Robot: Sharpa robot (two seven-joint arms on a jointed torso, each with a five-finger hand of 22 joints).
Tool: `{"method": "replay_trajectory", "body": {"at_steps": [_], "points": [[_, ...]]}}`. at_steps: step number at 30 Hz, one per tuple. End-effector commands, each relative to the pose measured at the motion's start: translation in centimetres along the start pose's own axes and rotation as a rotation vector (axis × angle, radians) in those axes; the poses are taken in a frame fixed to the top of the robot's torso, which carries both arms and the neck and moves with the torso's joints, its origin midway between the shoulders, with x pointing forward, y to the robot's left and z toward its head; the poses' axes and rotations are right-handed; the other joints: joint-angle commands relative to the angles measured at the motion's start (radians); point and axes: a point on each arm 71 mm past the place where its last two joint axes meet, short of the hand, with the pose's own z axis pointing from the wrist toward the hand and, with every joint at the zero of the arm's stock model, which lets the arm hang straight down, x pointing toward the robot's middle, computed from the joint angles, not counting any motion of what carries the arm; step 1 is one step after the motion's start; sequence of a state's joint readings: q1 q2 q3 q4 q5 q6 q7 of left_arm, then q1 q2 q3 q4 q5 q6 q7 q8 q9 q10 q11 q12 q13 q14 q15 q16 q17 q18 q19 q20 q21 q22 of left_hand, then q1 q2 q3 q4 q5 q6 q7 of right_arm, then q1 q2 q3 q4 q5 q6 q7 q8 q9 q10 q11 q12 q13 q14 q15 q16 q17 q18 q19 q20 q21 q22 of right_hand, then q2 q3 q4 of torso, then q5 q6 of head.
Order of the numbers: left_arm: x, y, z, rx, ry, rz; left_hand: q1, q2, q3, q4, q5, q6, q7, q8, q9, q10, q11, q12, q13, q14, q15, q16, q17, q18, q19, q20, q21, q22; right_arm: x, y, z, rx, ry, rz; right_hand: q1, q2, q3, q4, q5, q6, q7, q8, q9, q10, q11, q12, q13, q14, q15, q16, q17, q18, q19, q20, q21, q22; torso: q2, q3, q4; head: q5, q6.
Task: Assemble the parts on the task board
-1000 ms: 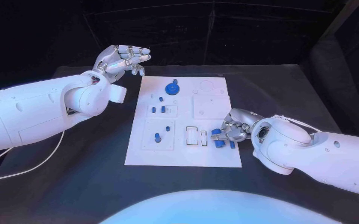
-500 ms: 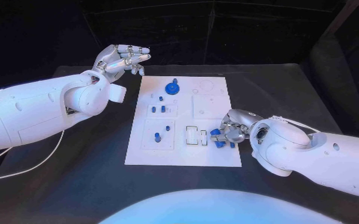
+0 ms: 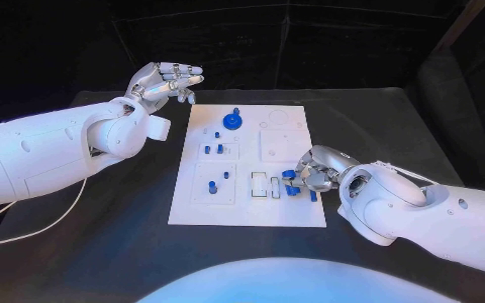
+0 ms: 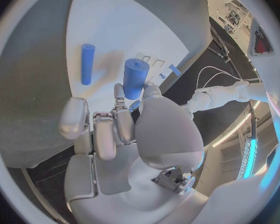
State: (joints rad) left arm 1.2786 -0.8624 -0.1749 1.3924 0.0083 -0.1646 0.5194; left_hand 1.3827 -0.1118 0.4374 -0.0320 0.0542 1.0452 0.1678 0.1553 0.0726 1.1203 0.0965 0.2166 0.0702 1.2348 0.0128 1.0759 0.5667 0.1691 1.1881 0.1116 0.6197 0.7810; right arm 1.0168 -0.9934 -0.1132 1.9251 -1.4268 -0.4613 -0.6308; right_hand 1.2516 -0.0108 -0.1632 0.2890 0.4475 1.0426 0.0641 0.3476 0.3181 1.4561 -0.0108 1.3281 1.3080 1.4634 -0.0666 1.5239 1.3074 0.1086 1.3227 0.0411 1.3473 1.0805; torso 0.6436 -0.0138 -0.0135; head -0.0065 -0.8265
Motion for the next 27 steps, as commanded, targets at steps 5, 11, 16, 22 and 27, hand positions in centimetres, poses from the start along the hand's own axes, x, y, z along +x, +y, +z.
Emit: {"method": "replay_trajectory", "body": {"at_steps": [5, 11, 16, 22, 27], "points": [[0.3, -0.1, 0.1, 0.003, 0.015, -0.010, 0.001, 0.007, -0.002, -0.003, 0.003, 0.000, 0.005, 0.000, -0.001, -0.001, 0.004, -0.002, 0.001, -0.003, 0.002, -0.006, -0.001, 0.014, 0.001, 0.003, -0.005, -0.001, 0.2, 1.5, 0.1, -0.039, -0.015, 0.105, -0.018, 0.018, -0.014, 0.003, 0.001, 0.010, -0.002, 0.007, 0.008, 0.007, -0.002, 0.000, 0.032, 0.086, -0.008, 0.006, 0.153, -0.015, 0.005, -0.003, 0.005, 0.002, 0.002, 0.0002, -0.0010, 0.004, -0.002], [0.4, -0.1, 0.1, 0.003, 0.018, -0.012, 0.001, 0.007, -0.002, -0.003, 0.003, 0.000, 0.005, 0.000, -0.001, -0.001, 0.004, -0.002, 0.001, -0.003, 0.002, -0.006, -0.001, 0.014, 0.001, 0.003, -0.005, -0.001, 1.1, 3.0, 0.6, -0.055, 0.041, 0.115, -0.024, 0.024, -0.021, 0.001, -0.015, 0.014, -0.004, 0.010, 0.013, 0.008, -0.004, -0.003, 0.032, 0.086, -0.010, 0.006, 0.154, -0.015, 0.005, -0.004, 0.006, 0.003, 0.003, 0.0002, 0.0016, 0.007, -0.003], [0.4, -0.1, 0.1, 0.002, 0.019, -0.012, 0.001, 0.007, -0.002, -0.004, 0.003, 0.000, 0.005, 0.000, -0.001, -0.001, 0.004, -0.002, 0.001, -0.003, 0.002, -0.006, -0.001, 0.015, 0.001, 0.003, -0.005, -0.002, 1.8, 3.6, 1.1, -0.054, 0.079, 0.121, -0.026, 0.030, -0.023, 0.001, -0.019, 0.021, -0.007, 0.016, 0.018, 0.010, -0.007, 0.001, 0.037, 0.086, -0.011, 0.006, 0.154, -0.015, 0.005, -0.005, 0.005, 0.002, 0.001, -0.0003, -0.0013, 0.014, -0.002], [0.6, -0.1, 0.1, 0.001, 0.023, -0.014, 0.002, 0.007, -0.002, -0.004, 0.004, 0.000, 0.005, 0.000, -0.001, 0.000, 0.003, -0.002, 0.001, -0.003, 0.001, -0.006, -0.001, 0.015, 0.002, 0.002, -0.005, -0.002, 2.3, 4.1, 1.7, -0.046, 0.105, 0.123, -0.032, 0.036, -0.027, 0.003, -0.024, 0.023, -0.009, 0.018, 0.022, 0.010, -0.008, 0.000, 0.037, 0.086, -0.013, 0.006, 0.154, -0.015, 0.004, -0.006, 0.005, 0.001, 0.001, 0.0006, -0.0030, 0.020, -0.001], [0.6, -0.1, 0.2, 0.001, 0.025, -0.015, 0.000, 0.007, -0.003, -0.004, 0.003, 0.000, 0.005, 0.000, -0.001, -0.001, 0.004, -0.002, 0.001, -0.003, 0.001, -0.006, -0.002, 0.015, 0.002, 0.002, -0.006, -0.002, 2.6, 4.4, 2.2, -0.036, 0.127, 0.114, -0.045, 0.038, -0.041, 0.002, -0.046, 0.024, -0.011, 0.023, 0.029, 0.010, -0.010, -0.004, 0.037, 0.086, -0.015, 0.006, 0.153, -0.014, 0.004, -0.008, 0.004, 0.001, 0.001, 0.0004, -0.0004, 0.020, -0.005]]}}
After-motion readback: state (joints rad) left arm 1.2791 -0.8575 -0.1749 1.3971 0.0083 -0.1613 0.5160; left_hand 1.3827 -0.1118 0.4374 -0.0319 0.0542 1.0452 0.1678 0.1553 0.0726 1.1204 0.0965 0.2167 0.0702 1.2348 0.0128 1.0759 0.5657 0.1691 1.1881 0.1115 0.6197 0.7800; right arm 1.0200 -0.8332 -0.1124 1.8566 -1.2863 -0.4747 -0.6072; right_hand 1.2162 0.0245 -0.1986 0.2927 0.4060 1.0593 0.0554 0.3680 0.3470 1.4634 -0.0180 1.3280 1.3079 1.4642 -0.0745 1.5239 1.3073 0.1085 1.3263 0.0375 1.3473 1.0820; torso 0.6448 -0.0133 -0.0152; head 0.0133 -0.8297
